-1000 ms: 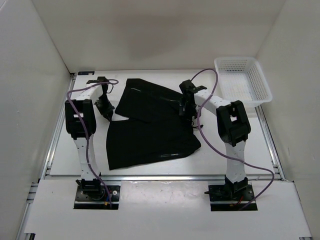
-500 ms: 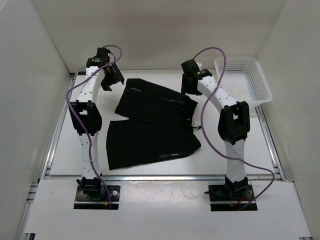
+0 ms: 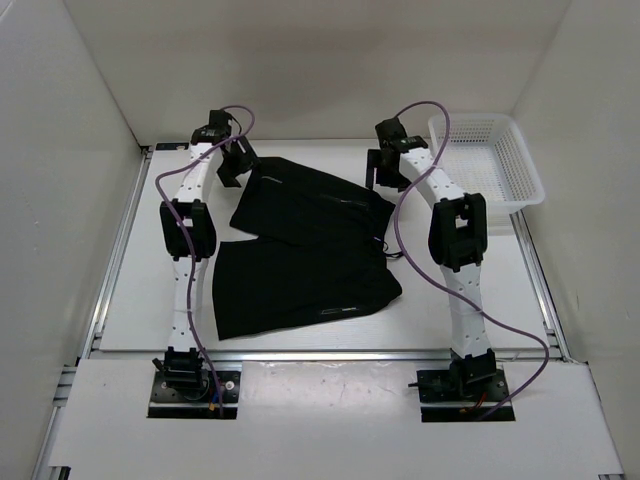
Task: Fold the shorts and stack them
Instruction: Flatten the shorts out, then fold the shorts
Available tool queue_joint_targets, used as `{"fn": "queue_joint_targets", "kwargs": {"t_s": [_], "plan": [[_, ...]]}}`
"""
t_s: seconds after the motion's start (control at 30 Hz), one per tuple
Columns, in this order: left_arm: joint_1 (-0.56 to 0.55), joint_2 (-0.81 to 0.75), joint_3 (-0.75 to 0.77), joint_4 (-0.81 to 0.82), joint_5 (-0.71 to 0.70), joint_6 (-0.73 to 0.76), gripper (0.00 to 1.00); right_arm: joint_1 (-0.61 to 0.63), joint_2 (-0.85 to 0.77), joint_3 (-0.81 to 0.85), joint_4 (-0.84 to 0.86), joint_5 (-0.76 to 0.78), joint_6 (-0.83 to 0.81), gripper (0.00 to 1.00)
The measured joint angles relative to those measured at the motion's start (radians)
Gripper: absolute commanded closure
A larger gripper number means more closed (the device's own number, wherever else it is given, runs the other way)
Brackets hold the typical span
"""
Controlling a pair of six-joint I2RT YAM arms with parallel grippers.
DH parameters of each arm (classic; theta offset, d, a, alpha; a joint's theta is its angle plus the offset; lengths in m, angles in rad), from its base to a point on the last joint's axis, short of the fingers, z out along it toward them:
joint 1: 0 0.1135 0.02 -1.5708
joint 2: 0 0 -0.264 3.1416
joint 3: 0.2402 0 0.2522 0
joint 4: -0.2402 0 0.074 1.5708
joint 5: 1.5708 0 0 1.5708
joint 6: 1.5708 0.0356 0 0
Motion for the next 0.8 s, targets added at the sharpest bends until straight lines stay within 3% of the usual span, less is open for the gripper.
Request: {"fn": "queue_joint_targets", "kwargs": {"t_s": [0.27, 0.4, 0.53, 0.8], "plan": [[-0.003, -0.003, -0.006, 0.029, 0.026, -0.009, 0.17, 0.011, -0.004, -0.069, 0.029, -0.089, -0.018, 0.27], [-0.003, -0.059, -0.086, 0.029, 0.017, -0.008, 0.17, 0.013, -0.089, -0.209, 0.068, -0.074, -0.002, 0.30], [0.004, -0.296, -0.374, 0.011, -0.021, -0.005, 0.17, 0.018, -0.310, -0.393, 0.106, -0.046, 0.024, 0.32], [0.051, -1.050, -1.120, 0.043, -0.073, -0.045, 0.19, 0.046, -0.892, -0.888, 0.206, -0.078, 0.101, 0.39]]}}
